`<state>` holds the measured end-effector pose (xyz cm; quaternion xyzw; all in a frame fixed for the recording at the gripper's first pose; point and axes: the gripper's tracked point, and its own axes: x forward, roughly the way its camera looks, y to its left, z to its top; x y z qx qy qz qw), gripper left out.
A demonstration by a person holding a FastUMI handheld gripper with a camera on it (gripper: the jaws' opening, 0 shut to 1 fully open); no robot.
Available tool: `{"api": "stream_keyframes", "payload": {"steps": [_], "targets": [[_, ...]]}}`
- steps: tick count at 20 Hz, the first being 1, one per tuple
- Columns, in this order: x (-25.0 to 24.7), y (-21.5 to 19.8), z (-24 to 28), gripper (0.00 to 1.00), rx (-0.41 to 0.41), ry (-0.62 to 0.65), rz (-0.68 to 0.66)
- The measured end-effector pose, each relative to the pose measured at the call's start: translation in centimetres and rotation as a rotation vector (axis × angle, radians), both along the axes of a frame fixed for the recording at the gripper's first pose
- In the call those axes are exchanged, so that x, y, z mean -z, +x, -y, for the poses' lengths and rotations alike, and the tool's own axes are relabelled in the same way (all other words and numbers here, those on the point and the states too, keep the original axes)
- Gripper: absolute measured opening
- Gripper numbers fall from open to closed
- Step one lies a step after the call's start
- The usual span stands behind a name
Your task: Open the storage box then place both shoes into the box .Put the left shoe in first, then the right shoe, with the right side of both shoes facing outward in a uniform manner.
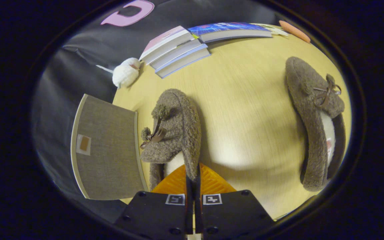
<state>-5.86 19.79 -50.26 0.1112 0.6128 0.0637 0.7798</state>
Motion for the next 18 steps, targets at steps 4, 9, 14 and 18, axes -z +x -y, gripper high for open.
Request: {"api": "stream_keyframes", "payload": {"steps": [4, 9, 14, 18], "targets": [[-1.1, -0.6, -0.7, 0.03, 0.057, 0.073, -0.01], [-6.7, -0.1, -3.6, 0.03, 0.137, 0.247, 0.035], [-13.9, 0.2, -6.5, 0.03, 0.113, 0.325, 0.106], [-17.5, -0.6, -10.4, 0.03, 0.024, 0.335, 0.123]]}}
